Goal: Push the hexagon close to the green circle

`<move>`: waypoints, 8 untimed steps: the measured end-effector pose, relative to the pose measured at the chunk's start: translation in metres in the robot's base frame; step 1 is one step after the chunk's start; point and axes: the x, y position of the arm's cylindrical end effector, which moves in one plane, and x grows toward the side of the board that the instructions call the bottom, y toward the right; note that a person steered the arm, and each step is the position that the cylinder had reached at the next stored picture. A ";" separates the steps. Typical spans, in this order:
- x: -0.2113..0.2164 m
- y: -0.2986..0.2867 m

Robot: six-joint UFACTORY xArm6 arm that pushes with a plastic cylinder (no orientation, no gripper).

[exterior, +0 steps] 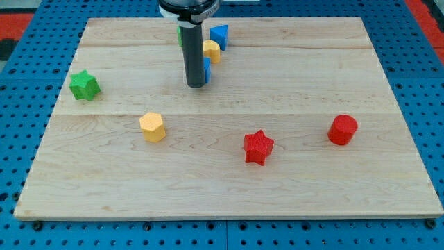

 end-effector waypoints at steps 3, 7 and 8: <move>0.071 0.035; 0.132 -0.080; 0.135 -0.071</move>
